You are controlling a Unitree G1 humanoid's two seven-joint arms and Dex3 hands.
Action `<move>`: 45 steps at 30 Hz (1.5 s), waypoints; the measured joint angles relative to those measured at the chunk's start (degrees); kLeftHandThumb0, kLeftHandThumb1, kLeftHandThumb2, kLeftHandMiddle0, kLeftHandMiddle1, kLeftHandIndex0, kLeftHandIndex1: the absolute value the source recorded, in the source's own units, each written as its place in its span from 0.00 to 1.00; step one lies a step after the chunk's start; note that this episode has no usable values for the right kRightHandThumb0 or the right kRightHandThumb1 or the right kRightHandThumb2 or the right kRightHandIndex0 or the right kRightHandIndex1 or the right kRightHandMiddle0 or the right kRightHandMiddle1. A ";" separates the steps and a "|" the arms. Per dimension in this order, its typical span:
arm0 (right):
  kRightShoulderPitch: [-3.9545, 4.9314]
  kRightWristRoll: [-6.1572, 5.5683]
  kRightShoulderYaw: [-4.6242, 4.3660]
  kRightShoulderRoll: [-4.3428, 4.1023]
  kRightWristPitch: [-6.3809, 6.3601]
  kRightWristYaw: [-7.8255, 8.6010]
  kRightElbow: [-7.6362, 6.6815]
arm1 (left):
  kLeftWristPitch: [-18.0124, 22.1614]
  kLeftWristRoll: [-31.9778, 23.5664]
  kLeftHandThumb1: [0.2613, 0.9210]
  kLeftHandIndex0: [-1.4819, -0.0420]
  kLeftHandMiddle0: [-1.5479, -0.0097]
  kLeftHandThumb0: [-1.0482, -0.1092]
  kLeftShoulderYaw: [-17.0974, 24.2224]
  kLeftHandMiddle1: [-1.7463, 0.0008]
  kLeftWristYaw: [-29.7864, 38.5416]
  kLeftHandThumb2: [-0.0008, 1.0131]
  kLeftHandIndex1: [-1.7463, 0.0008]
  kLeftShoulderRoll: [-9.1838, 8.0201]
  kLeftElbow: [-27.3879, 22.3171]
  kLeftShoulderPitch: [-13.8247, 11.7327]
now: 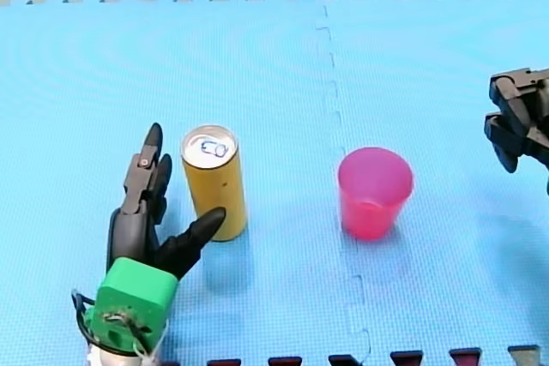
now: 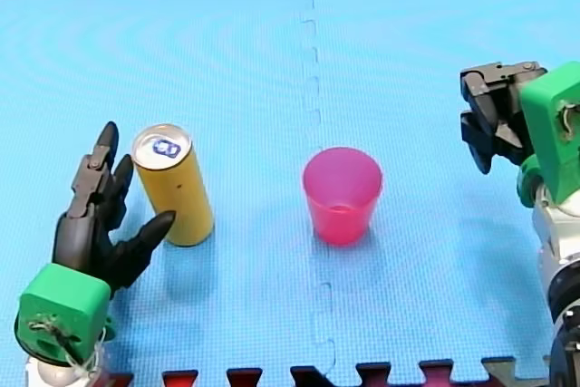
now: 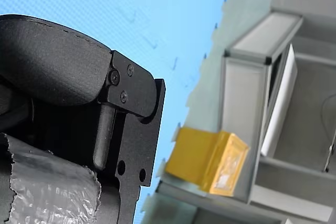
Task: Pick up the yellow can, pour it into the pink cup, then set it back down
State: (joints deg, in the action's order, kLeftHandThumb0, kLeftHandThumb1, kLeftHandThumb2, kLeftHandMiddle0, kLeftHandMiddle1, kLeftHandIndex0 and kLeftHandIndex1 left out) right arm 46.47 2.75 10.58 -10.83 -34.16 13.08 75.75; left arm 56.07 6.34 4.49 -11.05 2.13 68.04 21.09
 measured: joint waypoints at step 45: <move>-0.05 1.48 -1.09 -0.24 -1.01 -2.05 0.02 | -0.86 -0.60 1.00 0.92 0.83 0.00 -0.06 1.00 -0.14 0.09 1.00 0.40 -0.60 -0.06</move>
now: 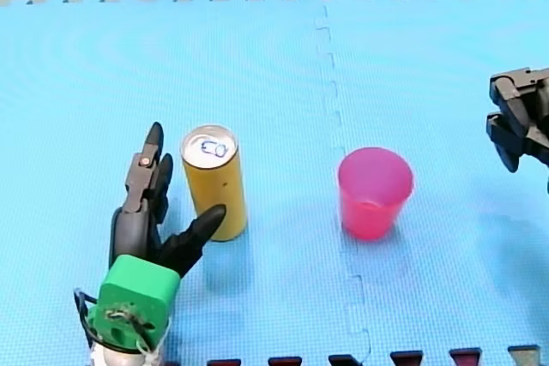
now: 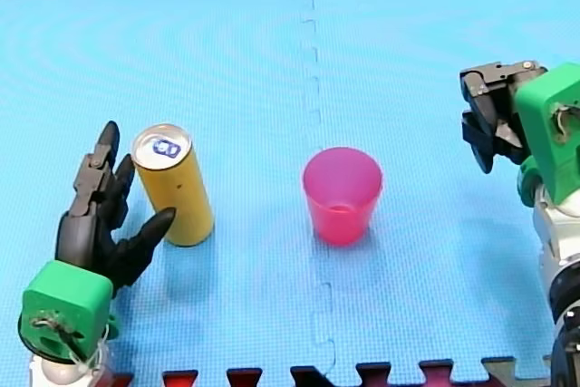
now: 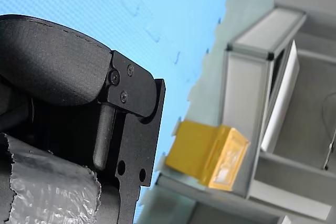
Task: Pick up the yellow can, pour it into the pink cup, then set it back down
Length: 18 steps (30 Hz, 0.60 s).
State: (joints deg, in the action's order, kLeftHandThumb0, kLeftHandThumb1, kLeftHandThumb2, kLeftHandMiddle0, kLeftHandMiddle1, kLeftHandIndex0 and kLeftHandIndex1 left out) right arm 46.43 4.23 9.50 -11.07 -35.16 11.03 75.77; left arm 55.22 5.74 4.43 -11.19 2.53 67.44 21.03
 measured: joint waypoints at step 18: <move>0.00 -1.78 1.46 0.00 0.06 1.48 0.04 | -0.13 -0.64 0.96 0.92 0.83 0.00 0.24 1.00 0.99 0.04 1.00 0.84 -0.19 -0.63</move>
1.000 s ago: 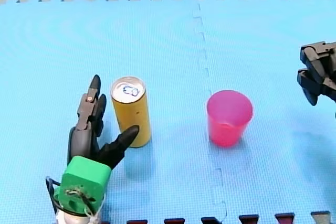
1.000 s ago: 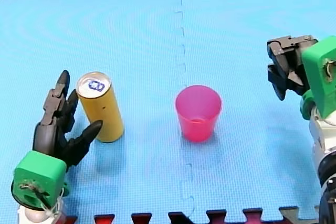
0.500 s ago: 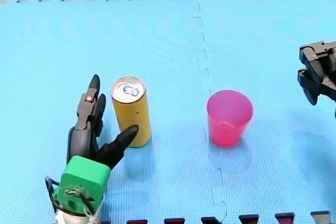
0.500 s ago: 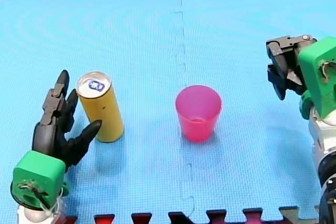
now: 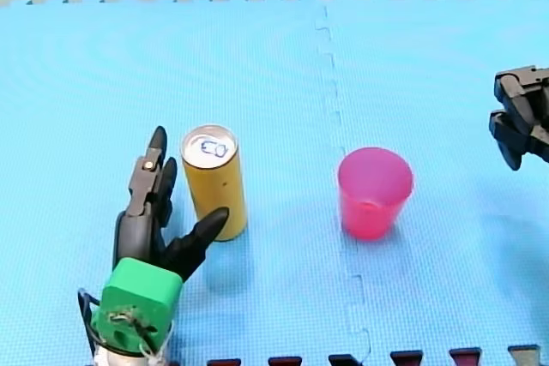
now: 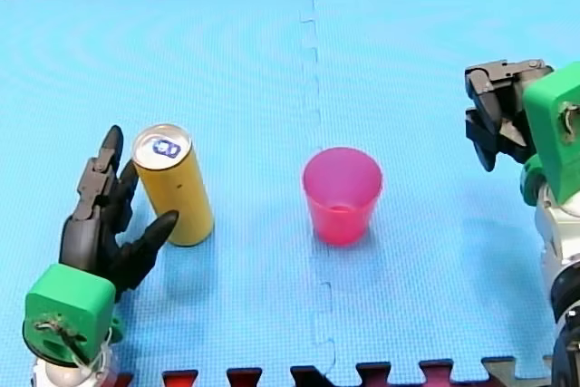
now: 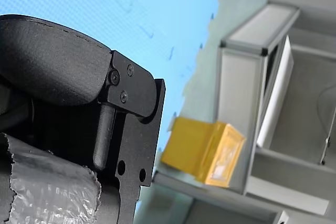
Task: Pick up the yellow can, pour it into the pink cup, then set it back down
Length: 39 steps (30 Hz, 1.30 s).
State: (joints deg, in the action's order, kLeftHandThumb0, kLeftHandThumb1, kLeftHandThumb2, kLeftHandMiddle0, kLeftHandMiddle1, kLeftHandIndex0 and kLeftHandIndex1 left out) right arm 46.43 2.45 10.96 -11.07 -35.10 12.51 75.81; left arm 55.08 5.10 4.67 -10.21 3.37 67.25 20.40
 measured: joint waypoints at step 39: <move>0.22 -0.59 1.06 -0.40 0.99 2.16 0.06 | -1.40 -1.15 0.94 0.91 0.82 0.00 0.51 1.00 1.55 0.00 0.99 0.19 0.28 1.40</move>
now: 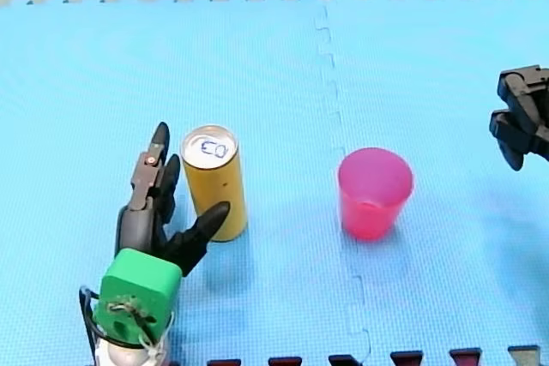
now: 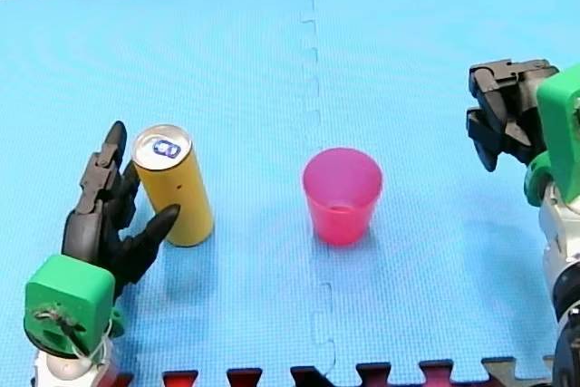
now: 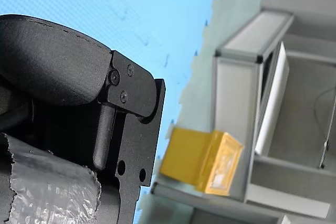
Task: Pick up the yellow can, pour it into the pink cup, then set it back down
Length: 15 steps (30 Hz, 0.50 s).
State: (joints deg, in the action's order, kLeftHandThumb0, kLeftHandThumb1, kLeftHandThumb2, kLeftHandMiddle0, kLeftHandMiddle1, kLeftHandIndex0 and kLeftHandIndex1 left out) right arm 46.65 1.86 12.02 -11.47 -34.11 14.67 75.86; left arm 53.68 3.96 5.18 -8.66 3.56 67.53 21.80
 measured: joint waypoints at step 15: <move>-0.03 1.63 -1.61 -0.36 -0.54 -1.68 -0.01 | -2.00 -1.54 0.93 0.90 0.81 0.00 1.00 0.99 2.06 0.00 1.00 0.82 0.92 0.69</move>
State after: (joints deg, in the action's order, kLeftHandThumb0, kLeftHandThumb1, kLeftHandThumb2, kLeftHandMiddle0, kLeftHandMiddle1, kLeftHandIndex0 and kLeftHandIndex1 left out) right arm 46.63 3.49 10.40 -11.82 -34.64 12.99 75.85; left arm 51.68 2.42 6.18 -6.60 4.38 68.45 22.48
